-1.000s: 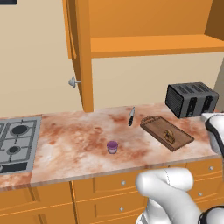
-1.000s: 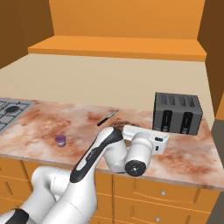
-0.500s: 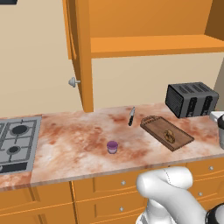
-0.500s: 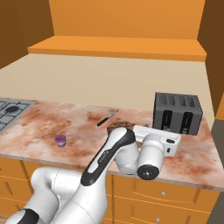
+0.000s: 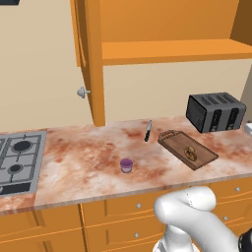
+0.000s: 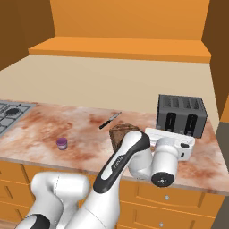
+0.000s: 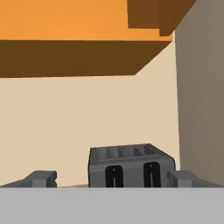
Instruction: Pick the bread, place it on the cutting board, pick the jam, place it on the counter, and close the cabinet.
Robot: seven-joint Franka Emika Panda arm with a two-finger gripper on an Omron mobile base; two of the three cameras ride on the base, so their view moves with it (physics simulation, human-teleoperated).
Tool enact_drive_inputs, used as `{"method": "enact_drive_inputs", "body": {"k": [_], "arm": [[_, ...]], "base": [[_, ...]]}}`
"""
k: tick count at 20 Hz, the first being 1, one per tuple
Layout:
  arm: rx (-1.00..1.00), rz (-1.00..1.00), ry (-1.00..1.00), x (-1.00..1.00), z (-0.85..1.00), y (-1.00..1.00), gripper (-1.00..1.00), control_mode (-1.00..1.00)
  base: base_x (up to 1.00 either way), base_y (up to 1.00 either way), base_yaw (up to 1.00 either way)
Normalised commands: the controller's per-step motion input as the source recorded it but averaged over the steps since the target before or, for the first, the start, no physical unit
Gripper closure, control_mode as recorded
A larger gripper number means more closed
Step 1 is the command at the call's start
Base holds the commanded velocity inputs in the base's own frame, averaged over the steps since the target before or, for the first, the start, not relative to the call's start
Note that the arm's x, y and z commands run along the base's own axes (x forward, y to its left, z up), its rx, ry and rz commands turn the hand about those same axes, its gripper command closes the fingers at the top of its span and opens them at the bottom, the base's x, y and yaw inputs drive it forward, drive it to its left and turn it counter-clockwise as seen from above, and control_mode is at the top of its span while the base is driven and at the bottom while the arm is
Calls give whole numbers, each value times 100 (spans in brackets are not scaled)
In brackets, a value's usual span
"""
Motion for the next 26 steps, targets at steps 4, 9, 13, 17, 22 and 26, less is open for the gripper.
{"method": "enact_drive_inputs", "body": {"k": [4,9,13,17,22,26], "arm": [[0,0,-4,-9,14,-26,-100,-100],[0,0,-3,-10,18,-28,-100,-100],[0,0,-4,-17,19,-30,-100,-100],[0,0,-3,-19,20,-28,-100,-100],[0,0,-2,-27,22,-19,-100,-100],[0,0,-3,-43,21,-14,-100,-100]], "base": [[0,0,0],[0,0,0],[0,0,0],[0,0,0],[0,0,0],[0,0,0]]}}
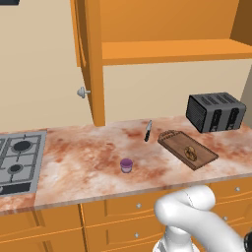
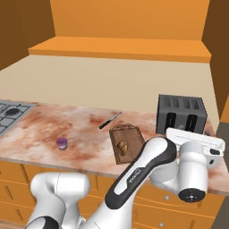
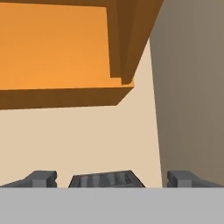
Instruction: Pick the bread, place it on the cutting board, pick the jam, place it on the counter, and close the cabinet.
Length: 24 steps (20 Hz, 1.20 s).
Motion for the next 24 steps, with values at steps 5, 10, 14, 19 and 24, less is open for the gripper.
{"method": "enact_drive_inputs", "body": {"k": [5,10,14,19,24], "arm": [[0,0,-4,-50,21,-13,-100,-100],[0,0,-5,-45,20,-10,-100,-100],[0,0,-4,-42,9,-5,-100,-100],[0,0,-2,-32,18,-4,-100,-100],[0,0,0,-29,29,-5,-100,-100]], "base": [[0,0,0],[0,0,0],[0,0,0],[0,0,0],[0,0,0]]}}
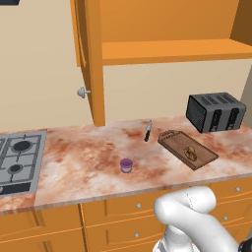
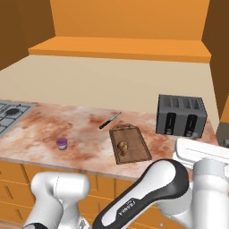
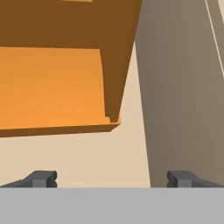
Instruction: Pick the bread, place it on the cutting board, pick the jam, place it on the counter, and close the cabinet.
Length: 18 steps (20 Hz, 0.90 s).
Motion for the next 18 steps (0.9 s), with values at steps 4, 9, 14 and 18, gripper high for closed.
{"method": "enact_drive_inputs", "body": {"k": [4,9,14,18], "arm": [[0,0,0,-37,27,-6,-100,-100],[0,0,0,-40,25,-8,-100,-100],[0,-1,0,-32,18,0,-100,-100],[0,0,0,-31,21,0,-100,-100]], "base": [[0,0,0],[0,0,0],[0,0,0],[0,0,0]]}}
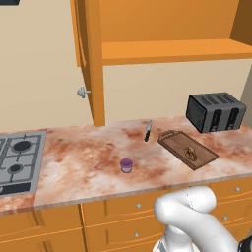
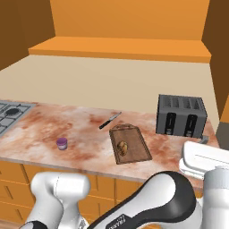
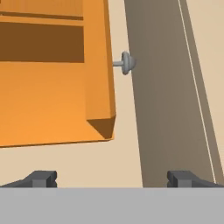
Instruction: Pick the bread, place it on the cutting board, pick the jam, place it on the counter, and close the cabinet.
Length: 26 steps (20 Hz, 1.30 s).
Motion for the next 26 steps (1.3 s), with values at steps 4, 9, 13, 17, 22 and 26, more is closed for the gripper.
{"method": "enact_drive_inputs", "body": {"k": [4,9,13,17,22,26], "arm": [[0,0,0,-33,20,0,-100,-100],[0,0,0,-41,15,0,-100,-100],[0,0,0,-35,13,0,-100,-100],[-1,0,0,-29,14,7,-100,-100],[-1,2,0,-31,10,18,-100,-100],[0,4,0,-23,14,21,-100,-100]], "base": [[0,0,0],[0,0,0],[0,0,0],[0,0,0],[0,0,0],[0,0,0]]}}
